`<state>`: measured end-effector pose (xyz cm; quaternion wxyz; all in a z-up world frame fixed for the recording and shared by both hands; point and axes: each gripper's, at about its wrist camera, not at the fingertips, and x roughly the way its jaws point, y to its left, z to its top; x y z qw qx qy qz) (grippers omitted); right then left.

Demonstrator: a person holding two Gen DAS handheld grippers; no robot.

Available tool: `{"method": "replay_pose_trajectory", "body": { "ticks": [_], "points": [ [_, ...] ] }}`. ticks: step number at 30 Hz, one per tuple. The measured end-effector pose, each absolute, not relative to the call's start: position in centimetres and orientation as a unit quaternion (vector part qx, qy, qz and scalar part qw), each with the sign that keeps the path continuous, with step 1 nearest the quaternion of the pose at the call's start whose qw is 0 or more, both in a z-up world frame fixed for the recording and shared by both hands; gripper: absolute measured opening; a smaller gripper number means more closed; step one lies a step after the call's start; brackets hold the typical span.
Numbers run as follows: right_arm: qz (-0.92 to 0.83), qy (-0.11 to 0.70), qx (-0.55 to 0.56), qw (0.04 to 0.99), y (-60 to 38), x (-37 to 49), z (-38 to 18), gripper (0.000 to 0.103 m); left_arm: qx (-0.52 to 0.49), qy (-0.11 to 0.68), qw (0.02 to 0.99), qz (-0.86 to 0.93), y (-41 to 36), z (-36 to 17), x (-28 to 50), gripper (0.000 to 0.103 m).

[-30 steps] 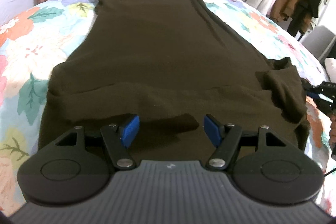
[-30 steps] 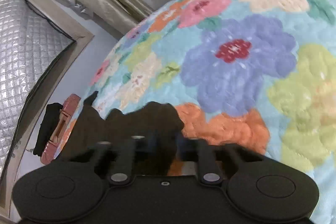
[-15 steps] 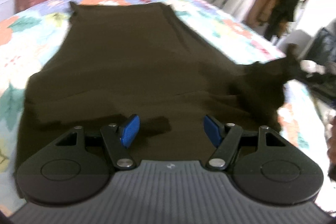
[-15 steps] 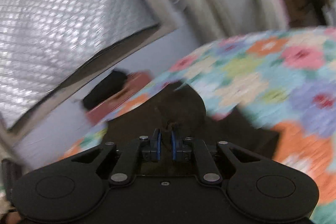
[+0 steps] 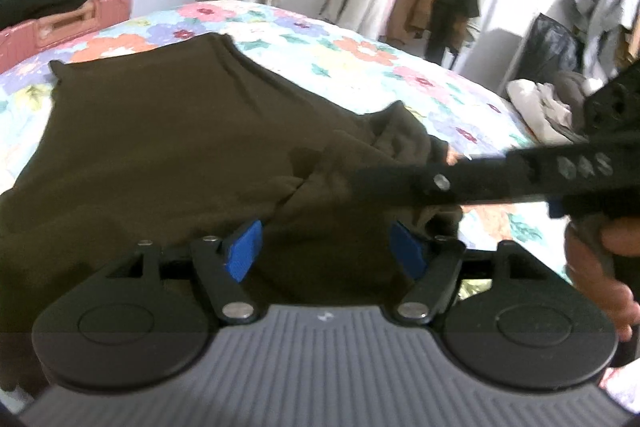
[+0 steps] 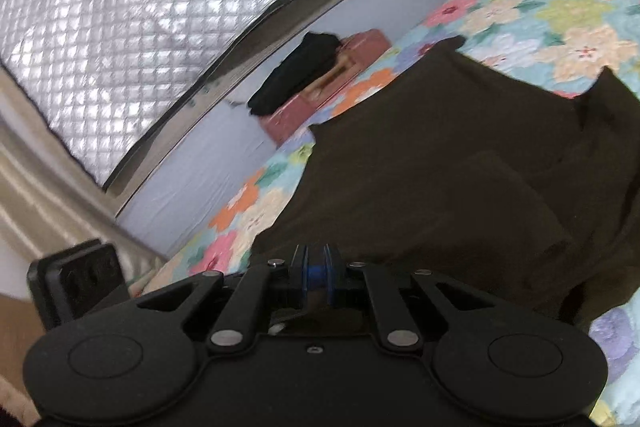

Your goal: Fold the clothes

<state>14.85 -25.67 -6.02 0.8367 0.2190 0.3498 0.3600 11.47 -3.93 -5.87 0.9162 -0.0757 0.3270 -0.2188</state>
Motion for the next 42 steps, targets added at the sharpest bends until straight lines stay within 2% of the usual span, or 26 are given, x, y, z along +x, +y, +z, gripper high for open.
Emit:
{"method": "replay_pose_trajectory", "body": {
  "ticks": [5, 9, 14, 16, 17, 18, 21, 26, 28, 29, 30, 32, 35, 37, 38, 39, 42],
  "points": [
    [0.350, 0.351, 0.172, 0.851, -25.4, 14.4, -5.7, 0.011, -0.076, 0.341, 0.916, -0.195, -3.2, -6.4, 12.0, 0.077],
    [0.296, 0.361, 0.132, 0.874, -26.7, 14.4, -6.5, 0.016, -0.106, 0.369, 0.904, -0.186, -2.0, -7.9, 13.2, 0.074],
    [0.258, 0.385, 0.103, 0.880, -27.5, 13.4, -8.5, 0.034, -0.072, 0.384, 0.900, -0.194, -2.9, -9.4, 16.0, 0.073],
    [0.252, 0.392, 0.106, 0.878, -27.5, 13.2, -9.2, 0.035, -0.081, 0.380, 0.894, -0.222, -3.3, -9.9, 16.1, 0.045],
    [0.248, 0.395, 0.106, 0.878, -27.5, 13.1, -9.5, 0.035, -0.077, 0.381, 0.891, -0.235, -3.6, -9.9, 15.9, 0.010],
    [0.243, 0.397, 0.105, 0.879, -27.5, 13.1, -9.7, 0.035, -0.061, 0.377, 0.892, -0.243, -4.2, -9.9, 15.5, 0.006],
    [0.229, 0.397, 0.100, 0.883, -27.7, 12.9, -10.0, 0.035, -0.017, 0.344, 0.907, -0.242, -5.4, -9.1, 14.2, 0.005],
    [0.201, 0.398, 0.104, 0.889, -28.3, 12.0, -10.3, 0.036, -0.064, 0.365, 0.897, -0.241, -5.3, -9.3, 14.9, 0.007],
    [0.198, 0.397, 0.094, 0.891, -28.1, 11.2, -10.2, 0.041, -0.081, 0.391, 0.891, -0.218, -5.2, -10.2, 15.6, 0.026],
    [0.196, 0.395, 0.084, 0.893, -27.9, 10.6, -10.0, 0.046, -0.087, 0.400, 0.887, -0.214, -5.2, -10.5, 16.0, 0.043],
    [0.192, 0.393, 0.079, 0.896, -27.7, 10.2, -9.9, 0.047, -0.088, 0.402, 0.884, -0.220, -5.4, -10.6, 16.1, 0.051],
    [0.177, 0.391, 0.080, 0.900, -27.5, 9.5, -10.1, 0.049, -0.079, 0.394, 0.887, -0.228, -5.8, -10.7, 15.9, 0.055],
    [0.129, 0.389, 0.084, 0.908, -26.7, 9.4, -10.6, 0.049, -0.045, 0.375, 0.899, -0.223, -6.8, -11.4, 15.5, 0.053],
    [0.093, 0.396, 0.079, 0.910, -26.0, 9.6, -10.6, 0.049, -0.029, 0.368, 0.905, -0.214, -7.1, -11.4, 15.1, 0.033],
    [0.076, 0.399, 0.081, 0.910, -25.8, 9.5, -10.5, 0.049, -0.022, 0.365, 0.907, -0.208, -7.3, -11.3, 14.9, 0.020],
    [0.057, 0.397, 0.090, 0.912, -25.7, 9.2, -10.3, 0.049, -0.016, 0.363, 0.909, -0.203, -7.4, -11.2, 14.7, 0.011],
    [0.025, 0.394, 0.103, 0.913, -25.4, 7.9, -10.2, 0.057, 0.003, 0.356, 0.916, -0.186, -7.9, -10.8, 14.1, 0.010]
  ]
}}
